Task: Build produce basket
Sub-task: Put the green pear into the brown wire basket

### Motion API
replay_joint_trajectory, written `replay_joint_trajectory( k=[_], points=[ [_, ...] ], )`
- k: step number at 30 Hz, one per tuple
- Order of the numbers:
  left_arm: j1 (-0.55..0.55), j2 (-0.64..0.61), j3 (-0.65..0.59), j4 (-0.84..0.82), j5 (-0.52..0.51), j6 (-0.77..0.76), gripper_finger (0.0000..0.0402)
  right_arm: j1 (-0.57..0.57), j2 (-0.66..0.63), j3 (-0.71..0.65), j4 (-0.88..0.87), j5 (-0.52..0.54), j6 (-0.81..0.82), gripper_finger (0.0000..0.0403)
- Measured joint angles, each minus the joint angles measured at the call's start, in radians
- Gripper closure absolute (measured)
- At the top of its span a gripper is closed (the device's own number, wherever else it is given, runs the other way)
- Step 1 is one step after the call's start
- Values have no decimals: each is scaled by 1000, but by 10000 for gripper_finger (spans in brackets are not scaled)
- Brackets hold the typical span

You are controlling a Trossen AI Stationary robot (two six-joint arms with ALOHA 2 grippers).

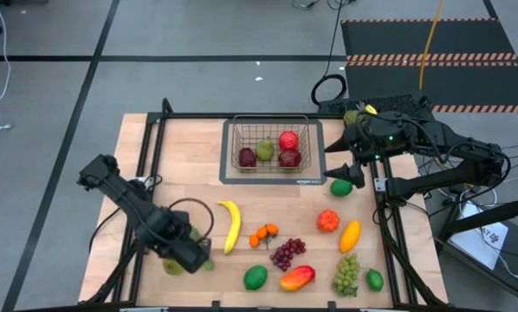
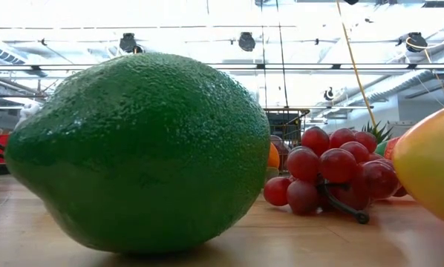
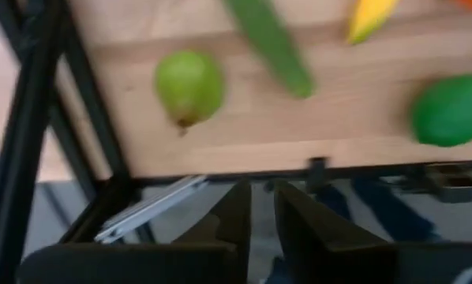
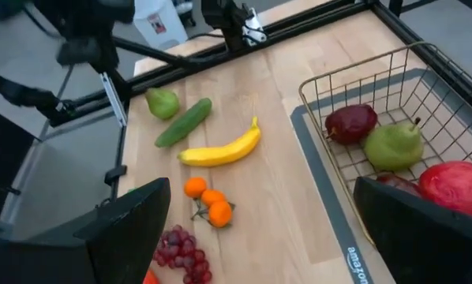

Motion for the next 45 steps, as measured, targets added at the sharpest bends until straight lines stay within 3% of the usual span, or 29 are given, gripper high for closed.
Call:
replay_joint_trajectory(
  k=[5, 11, 17, 33, 45],
  points=[
    [-45, 13, -68, 18, 74, -42, 297, 0, -2, 0, 81, -5, 66, 8],
    [-98, 11, -146, 97, 82, -47, 252, 0, -4, 0, 237, 3, 210, 8],
    [-133, 11, -242, 157, 101, -44, 237, 0, -4, 0, 368, 84, 264, 8],
    [-148, 11, -431, 286, 88, 82, 239, 0, 0, 0, 443, 143, 335, 8],
    [-140, 11, -480, 350, 87, 145, 303, 0, 16, 0, 458, 157, 335, 8]
  ],
)
